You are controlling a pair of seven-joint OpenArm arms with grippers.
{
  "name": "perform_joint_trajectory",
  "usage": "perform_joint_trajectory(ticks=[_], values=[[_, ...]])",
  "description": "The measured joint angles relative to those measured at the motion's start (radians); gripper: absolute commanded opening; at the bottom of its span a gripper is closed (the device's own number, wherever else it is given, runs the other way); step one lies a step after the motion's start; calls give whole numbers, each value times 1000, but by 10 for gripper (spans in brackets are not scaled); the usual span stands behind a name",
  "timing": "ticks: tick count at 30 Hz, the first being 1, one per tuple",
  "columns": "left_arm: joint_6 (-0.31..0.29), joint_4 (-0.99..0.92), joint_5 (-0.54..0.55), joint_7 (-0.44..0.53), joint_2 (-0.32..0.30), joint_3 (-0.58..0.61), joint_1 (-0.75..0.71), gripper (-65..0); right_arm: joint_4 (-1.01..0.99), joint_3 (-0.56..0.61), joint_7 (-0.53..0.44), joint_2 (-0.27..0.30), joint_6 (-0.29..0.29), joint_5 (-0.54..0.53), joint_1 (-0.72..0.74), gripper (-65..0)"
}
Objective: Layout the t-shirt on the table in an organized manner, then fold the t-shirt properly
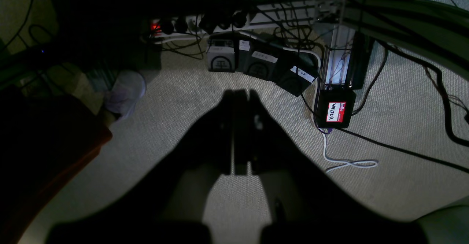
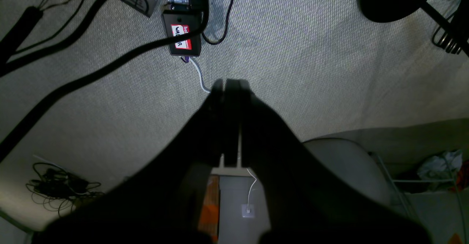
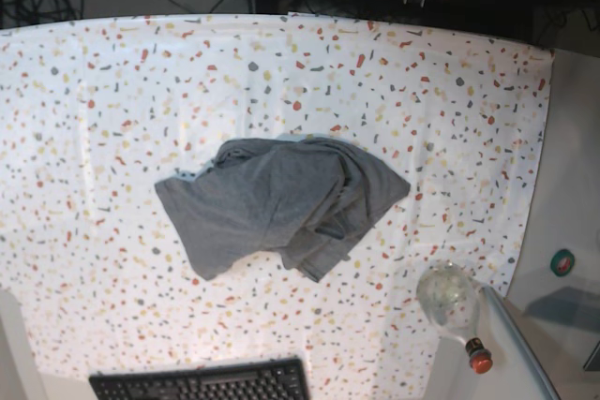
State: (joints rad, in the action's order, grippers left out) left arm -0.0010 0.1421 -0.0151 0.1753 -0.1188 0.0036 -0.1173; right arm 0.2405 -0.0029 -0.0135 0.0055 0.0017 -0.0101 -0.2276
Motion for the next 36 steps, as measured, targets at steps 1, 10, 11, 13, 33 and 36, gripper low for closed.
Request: perform_joint_trajectory(ticks=[1,10,11,13,33,36], values=[[0,0,0,0,0,0,0,-650,0,0,0,0,0,0,0,-650],[0,0,0,0,-1,0,0,-650,0,0,3,0,0,0,0,-650],[0,0,0,0,0,0,0,-650,0,0,3,0,0,0,0,-650],[0,0,0,0,0,0,0,-650,0,0,3,0,0,0,0,-650],[0,0,0,0,0,0,0,-650,2,0,3,0,0,0,0,-650],[0,5,0,2,-3,0,-9,-650,23,0,-5,0,2,0,-22,-650]])
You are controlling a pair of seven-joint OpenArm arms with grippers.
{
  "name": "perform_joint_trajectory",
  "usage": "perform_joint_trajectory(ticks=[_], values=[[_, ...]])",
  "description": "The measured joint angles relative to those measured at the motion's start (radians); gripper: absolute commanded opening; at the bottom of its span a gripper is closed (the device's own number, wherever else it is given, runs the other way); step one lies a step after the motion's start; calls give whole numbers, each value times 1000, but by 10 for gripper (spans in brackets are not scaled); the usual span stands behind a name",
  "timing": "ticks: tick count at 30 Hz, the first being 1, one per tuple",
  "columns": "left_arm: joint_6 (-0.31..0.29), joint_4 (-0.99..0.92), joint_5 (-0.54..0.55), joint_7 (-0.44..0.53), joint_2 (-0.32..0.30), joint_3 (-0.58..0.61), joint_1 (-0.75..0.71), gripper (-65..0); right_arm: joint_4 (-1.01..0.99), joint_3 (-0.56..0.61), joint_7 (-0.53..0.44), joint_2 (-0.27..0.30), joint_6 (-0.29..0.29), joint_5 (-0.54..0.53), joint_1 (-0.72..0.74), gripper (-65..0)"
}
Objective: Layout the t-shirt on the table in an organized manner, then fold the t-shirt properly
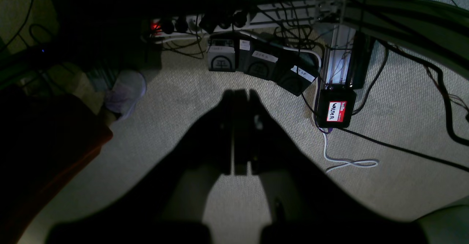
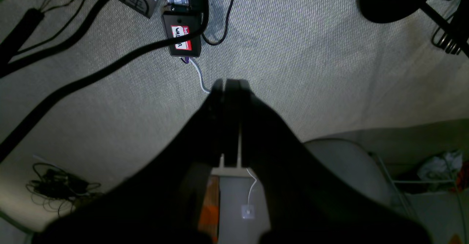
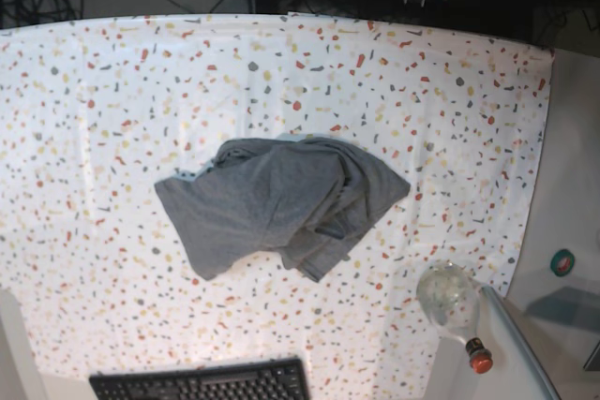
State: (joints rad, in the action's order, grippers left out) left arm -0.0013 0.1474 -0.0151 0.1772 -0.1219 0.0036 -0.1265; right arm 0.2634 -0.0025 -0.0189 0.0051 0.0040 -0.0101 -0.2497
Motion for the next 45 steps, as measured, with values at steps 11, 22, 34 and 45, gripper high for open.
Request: perform_joint_trajectory(ticks=[11,22,34,45], values=[[-5,632,15,-13,-150,-7,-420,-650,948,-58,305,-15,0,-3,-489,-650],[9,1321,529,-13,-384,-11,-724,-650,1577,-147,454,-65,11,8,-676,-650],[5,1676,573,-178,-446,-10,-612,-650,1748,-91,624,-48,8,10,-334,-650],[17,1598,565,-436,-152,-410,-373,-504,1654,282,727,-6,3,-2,11,-276]])
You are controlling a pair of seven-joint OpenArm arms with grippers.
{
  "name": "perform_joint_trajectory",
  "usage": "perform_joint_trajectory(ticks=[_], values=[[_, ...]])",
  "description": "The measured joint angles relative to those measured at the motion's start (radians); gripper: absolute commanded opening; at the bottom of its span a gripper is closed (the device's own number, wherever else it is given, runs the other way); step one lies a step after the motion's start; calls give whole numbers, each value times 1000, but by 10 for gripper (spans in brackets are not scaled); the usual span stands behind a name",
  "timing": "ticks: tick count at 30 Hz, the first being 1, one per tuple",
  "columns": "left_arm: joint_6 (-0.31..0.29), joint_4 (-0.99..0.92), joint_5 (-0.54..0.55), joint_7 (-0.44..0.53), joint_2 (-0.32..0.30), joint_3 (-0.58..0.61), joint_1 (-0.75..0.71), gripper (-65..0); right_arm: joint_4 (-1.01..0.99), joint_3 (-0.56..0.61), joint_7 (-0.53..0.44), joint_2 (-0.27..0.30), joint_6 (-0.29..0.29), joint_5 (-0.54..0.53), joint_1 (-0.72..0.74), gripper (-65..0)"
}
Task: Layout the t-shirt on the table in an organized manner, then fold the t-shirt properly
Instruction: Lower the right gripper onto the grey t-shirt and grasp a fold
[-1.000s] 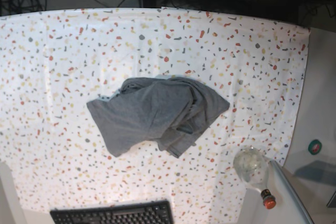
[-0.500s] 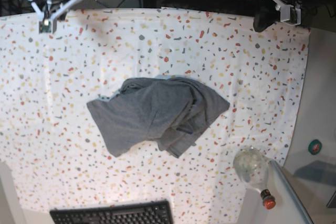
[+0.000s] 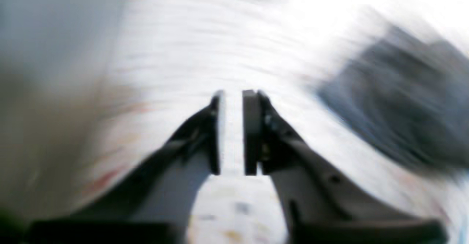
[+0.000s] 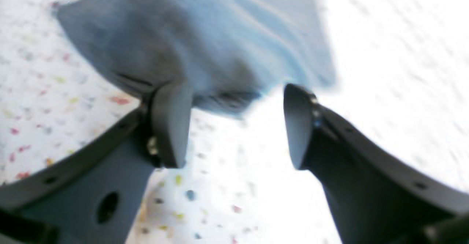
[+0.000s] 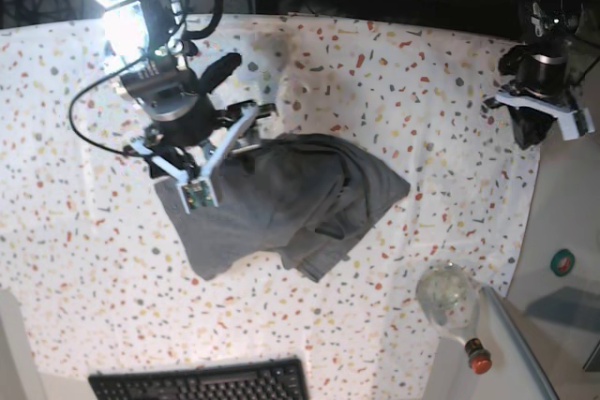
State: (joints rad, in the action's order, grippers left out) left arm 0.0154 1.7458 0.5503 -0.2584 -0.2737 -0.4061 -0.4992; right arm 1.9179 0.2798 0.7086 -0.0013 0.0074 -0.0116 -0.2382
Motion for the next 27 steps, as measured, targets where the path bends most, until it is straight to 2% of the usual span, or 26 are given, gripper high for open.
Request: perform_joint_trajectory(ticks=[3,5,8,10,13,16,17,20,24,27], values=[[-16,-31,2,-58,17,-61,36,-508,-130,58,-6,-13,11,10,96,-293],[-16,-51,2,-68,15,-74,43,-508,-225,74,2,-55,112,11,146,-293],[-16,-67,1,-86,16,-126,34,-508,-310,117,-2,-107,228,3,214,-291],[-12,-71,1,-79,15,-156,34,-508,-333,188,-7,-105,280,-3,249,-291],[-22,-81,5,-83,0,-172,47,-508,-369,317,-43,-104,410,1,279,-290],[-16,-95,4,-79,-25,-177,44,-508,-482,391,-40,-115,512,-20,328,-288],[-14,-99,1,-82,-31,-178,44,-508,-516,404,-39,-113,533,-35,349,-288],[-16,-100,2,-82,-34,-176,43,-508,-537,405,-65,-103,538,-133,381,-288],[-19,-100,3,-82,-33,-172,45,-508,-587,409,-100,-109,544,-173,425,-288],[-16,-100,2,-82,-34,-174,45,-533,-670,410,-108,-119,583,-216,473,-288]])
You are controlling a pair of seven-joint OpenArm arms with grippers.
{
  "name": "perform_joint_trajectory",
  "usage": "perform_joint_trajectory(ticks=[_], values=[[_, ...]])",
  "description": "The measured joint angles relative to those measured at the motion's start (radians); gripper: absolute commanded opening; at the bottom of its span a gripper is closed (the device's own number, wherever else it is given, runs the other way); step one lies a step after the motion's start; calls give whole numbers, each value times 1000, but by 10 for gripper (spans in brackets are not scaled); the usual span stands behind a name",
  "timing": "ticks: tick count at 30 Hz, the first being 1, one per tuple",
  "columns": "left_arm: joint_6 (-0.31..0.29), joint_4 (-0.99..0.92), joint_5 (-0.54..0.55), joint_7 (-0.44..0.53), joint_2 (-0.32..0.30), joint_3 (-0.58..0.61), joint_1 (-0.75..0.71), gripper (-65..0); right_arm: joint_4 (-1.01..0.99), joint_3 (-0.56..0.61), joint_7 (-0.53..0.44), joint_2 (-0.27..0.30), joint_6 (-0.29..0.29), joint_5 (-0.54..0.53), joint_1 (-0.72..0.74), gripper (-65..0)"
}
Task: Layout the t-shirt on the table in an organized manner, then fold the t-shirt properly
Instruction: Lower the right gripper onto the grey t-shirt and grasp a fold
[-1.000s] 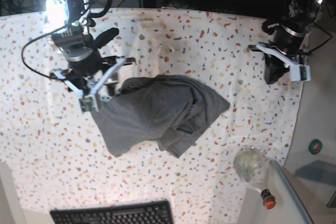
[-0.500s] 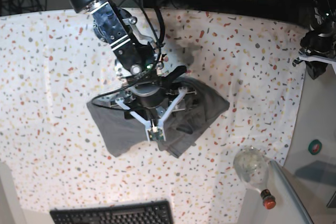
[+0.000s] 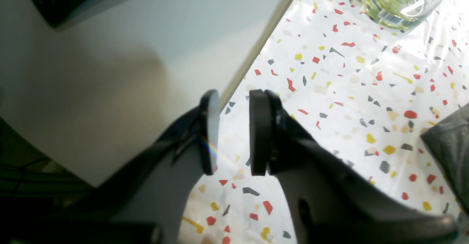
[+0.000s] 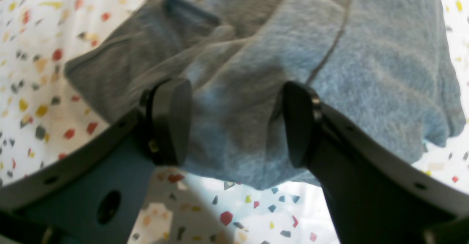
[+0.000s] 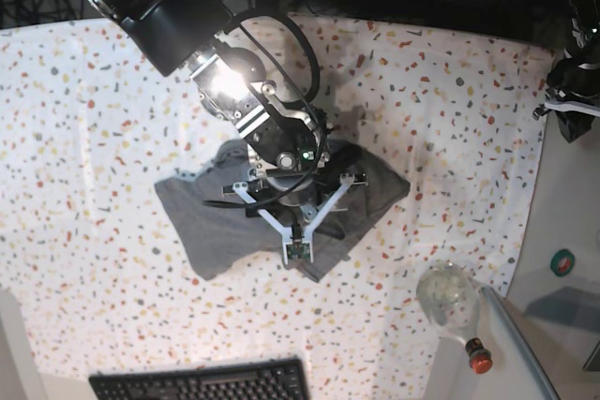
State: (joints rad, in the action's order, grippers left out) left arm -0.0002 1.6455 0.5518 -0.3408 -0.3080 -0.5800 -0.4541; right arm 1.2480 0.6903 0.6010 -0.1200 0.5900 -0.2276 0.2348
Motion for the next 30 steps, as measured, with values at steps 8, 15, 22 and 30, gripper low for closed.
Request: perform_joint_trajectory(ticks=[8,15,22,30], values=[[0,-80,1,8,2,2,28,-650,-86,-1,-66,-1,5,-118,35,-636],[-8,-93,-50,5,-19,175,101,-650,116,3,-50,41,-1,-129,-92,-650],[-3,-245,-254,8,34,465,320,-650,310,-14,64,142,5,-117,-127,-650],[6,-529,-424,35,169,692,604,-650,452,-178,171,204,3,-123,-194,-650]])
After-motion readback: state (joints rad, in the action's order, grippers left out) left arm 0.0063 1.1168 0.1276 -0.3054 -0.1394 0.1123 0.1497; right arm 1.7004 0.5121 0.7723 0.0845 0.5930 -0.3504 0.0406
